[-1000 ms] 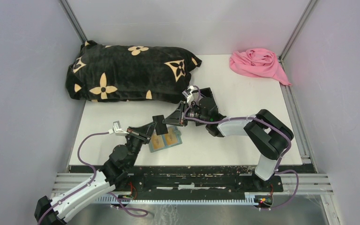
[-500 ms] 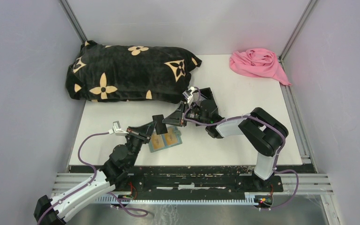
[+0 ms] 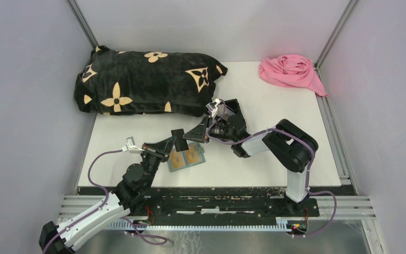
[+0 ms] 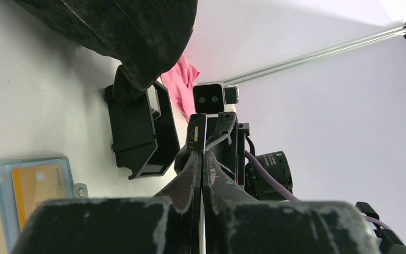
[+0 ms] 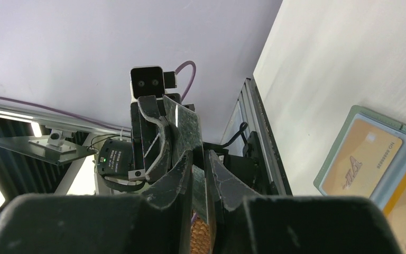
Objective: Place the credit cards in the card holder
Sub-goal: Pick up the credit card from the storage box.
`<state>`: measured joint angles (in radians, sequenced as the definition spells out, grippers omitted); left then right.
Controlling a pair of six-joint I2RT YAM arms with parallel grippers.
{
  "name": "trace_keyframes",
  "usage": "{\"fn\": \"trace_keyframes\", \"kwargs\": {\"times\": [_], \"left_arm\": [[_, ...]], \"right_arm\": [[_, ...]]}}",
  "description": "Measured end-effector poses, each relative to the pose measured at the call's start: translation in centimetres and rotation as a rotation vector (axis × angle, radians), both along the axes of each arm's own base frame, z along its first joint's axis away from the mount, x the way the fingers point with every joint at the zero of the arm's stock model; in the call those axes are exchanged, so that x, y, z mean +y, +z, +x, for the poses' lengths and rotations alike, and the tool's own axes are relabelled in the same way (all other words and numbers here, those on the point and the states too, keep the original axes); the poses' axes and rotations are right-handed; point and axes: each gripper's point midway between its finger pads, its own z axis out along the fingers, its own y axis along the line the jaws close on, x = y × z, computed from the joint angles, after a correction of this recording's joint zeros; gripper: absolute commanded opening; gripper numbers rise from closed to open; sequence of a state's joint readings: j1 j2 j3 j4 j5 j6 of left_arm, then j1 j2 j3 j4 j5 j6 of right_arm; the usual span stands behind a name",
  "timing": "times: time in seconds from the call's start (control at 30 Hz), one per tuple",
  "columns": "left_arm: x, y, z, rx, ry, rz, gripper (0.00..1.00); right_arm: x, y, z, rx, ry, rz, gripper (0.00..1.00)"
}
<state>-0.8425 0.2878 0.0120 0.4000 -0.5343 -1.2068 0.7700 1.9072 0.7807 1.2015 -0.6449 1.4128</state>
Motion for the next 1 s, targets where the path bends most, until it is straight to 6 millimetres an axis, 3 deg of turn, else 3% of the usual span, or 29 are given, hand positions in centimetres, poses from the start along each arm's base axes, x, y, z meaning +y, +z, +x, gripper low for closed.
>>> {"fn": "trace_keyframes", "kwargs": {"times": [0.73, 1.0], "left_arm": [[0.08, -0.04, 0.11, 0.021, 0.006, -0.040, 0.03], [0.10, -0.32, 0.50, 0.036, 0.023, -0.047, 0.03]], "right_arm": [[0.07, -0.14, -0.06, 0.028, 0.013, 0.093, 0.16], [0.09, -0.25, 0.24, 0.038, -0.002, 0.101, 0.06]]}}
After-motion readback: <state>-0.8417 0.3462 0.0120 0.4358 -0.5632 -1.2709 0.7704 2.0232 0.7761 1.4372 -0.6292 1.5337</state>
